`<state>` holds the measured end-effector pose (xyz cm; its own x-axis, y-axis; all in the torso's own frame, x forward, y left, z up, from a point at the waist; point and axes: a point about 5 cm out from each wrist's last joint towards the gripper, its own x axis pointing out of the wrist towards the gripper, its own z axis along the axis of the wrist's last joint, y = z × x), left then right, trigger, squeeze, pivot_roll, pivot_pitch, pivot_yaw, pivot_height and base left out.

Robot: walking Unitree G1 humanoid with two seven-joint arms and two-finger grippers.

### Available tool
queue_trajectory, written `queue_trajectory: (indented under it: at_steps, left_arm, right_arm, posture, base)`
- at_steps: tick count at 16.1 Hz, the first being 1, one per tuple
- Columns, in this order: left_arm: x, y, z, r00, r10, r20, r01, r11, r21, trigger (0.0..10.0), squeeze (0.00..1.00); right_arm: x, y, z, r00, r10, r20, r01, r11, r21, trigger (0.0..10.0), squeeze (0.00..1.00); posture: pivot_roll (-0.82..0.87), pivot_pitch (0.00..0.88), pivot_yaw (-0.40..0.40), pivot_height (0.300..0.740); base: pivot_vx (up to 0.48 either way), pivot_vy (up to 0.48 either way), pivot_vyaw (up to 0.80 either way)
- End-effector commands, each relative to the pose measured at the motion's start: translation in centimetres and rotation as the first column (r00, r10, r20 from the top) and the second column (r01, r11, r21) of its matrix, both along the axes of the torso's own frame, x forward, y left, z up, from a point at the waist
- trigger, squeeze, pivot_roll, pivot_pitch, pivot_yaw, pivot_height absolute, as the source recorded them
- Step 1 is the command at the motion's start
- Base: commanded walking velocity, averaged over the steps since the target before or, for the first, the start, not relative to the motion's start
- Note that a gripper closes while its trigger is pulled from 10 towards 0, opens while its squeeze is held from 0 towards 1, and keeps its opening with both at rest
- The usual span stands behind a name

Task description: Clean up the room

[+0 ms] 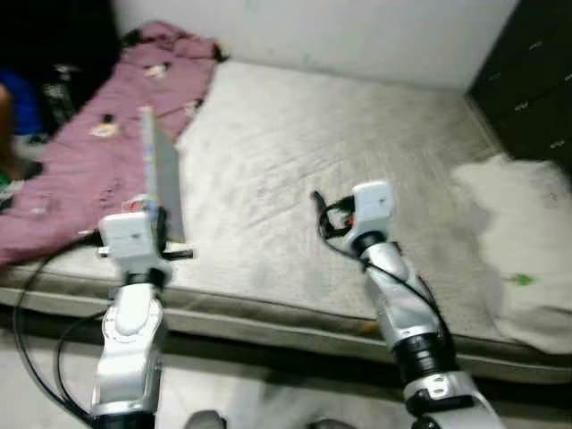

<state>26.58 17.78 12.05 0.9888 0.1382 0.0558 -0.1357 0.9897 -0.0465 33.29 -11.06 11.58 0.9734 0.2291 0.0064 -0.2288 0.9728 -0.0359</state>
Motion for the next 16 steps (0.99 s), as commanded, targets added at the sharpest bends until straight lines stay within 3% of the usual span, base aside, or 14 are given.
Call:
queue_trajectory:
  at_steps: [1, 7, 16]
  left_arm:
    - [0.23, -1.05, 1.01, 0.998, -0.035, 0.056, 0.035, 0.999, -0.008, 10.0, 0.0]
    - [0.06, -1.24, 1.33, 0.993, -0.075, 0.091, 0.078, 0.996, -0.033, 10.0, 0.0]
    - [0.0, -1.19, 1.37, 0.992, -0.085, 0.099, 0.089, 0.995, -0.04, 10.0, 0.0]
  right_arm:
    - [0.15, -1.1, 0.07, 1.0, -0.029, 0.007, 0.029, 0.999, -0.015, 10.0, 0.0]
    - [0.22, -1.14, 0.08, 1.0, -0.031, 0.006, 0.031, 0.999, -0.017, 10.0, 0.0]
    - [0.24, -1.22, 0.04, 0.999, -0.038, 0.009, 0.039, 0.999, -0.019, 10.0, 0.0]
  posture:
    - [0.07, 0.0, -0.055, 0.74]
    - [0.06, 0.0, -0.054, 0.74]
    - [0.06, 0.0, -0.052, 0.74]
  base:
    - [0.0, -0.356, 0.0]
    - [0.0, 0.0, 0.0]
    - [0.388, 0.0, -0.09]
